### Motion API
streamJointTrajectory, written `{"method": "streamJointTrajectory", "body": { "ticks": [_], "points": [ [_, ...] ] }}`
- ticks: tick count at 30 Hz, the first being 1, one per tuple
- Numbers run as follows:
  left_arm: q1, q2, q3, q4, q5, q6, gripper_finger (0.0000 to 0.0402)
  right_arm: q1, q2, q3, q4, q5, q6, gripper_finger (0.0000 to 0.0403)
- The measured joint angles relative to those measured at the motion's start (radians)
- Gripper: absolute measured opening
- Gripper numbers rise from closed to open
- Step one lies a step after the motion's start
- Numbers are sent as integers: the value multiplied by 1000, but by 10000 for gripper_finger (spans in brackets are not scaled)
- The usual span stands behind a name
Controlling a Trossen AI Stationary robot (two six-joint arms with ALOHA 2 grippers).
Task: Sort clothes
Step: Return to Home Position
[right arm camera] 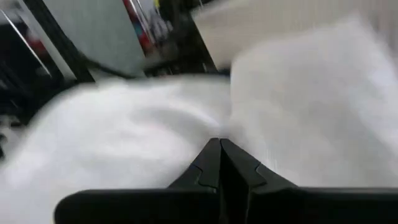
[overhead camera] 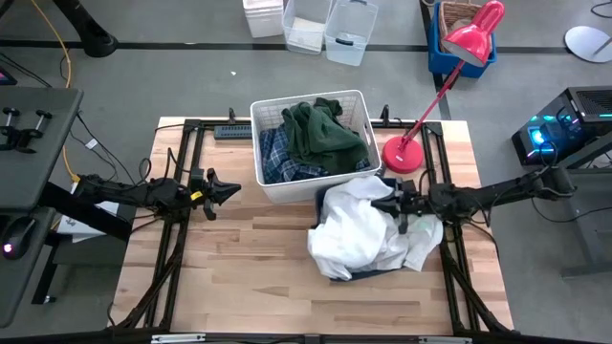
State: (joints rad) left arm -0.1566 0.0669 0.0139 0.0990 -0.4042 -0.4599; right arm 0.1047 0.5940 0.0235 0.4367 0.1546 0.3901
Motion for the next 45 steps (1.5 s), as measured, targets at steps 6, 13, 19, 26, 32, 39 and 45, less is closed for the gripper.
{"method": "streamJointTrajectory", "body": {
  "ticks": [6,13,19,26,32,39,45],
  "points": [
    [0,0,0,1,0,0,2,0,-5,0,-73,-7,-8,0],
    [0,0,1,0,0,0,2,2,-349,-14,-228,-14,11,0],
    [0,0,1,0,0,0,2,0,-593,-14,-246,-12,31,0],
    [0,12,2,-2,0,0,2,-12,-593,-14,-178,-14,30,0],
    [0,18,2,-5,0,0,2,-71,-593,-14,-192,-14,28,0],
    [0,18,2,-5,0,0,2,-92,-587,-14,-226,-14,28,0],
    [0,18,2,-5,0,0,2,-92,-587,-14,-240,-14,28,0]
  ]
}}
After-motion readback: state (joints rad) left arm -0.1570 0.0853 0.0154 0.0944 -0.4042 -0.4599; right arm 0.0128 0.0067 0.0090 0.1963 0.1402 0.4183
